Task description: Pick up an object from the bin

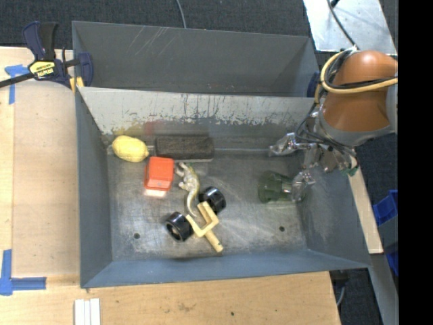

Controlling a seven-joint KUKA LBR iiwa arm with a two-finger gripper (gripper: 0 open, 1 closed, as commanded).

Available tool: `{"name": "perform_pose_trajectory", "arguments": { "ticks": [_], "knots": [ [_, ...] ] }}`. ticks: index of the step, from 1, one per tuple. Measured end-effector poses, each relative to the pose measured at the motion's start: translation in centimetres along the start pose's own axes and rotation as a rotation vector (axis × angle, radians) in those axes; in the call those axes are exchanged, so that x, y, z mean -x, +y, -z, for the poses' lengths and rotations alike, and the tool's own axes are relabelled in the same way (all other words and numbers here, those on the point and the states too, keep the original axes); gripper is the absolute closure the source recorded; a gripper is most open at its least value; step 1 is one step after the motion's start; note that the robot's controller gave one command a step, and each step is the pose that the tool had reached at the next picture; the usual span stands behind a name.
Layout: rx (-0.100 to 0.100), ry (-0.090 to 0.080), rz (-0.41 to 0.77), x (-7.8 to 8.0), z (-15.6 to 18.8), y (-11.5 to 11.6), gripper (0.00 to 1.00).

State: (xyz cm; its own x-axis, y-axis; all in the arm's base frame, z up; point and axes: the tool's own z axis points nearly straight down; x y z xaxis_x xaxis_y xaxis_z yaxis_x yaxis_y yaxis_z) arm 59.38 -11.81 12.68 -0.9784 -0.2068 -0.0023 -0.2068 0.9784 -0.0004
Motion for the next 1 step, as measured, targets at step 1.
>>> {"name": "perform_pose_trajectory", "arguments": {
  "ticks": [1],
  "knots": [
    [-0.006,-0.029,0.301,-3.63,-3.92,-0.88,1.0]
  ]
}}
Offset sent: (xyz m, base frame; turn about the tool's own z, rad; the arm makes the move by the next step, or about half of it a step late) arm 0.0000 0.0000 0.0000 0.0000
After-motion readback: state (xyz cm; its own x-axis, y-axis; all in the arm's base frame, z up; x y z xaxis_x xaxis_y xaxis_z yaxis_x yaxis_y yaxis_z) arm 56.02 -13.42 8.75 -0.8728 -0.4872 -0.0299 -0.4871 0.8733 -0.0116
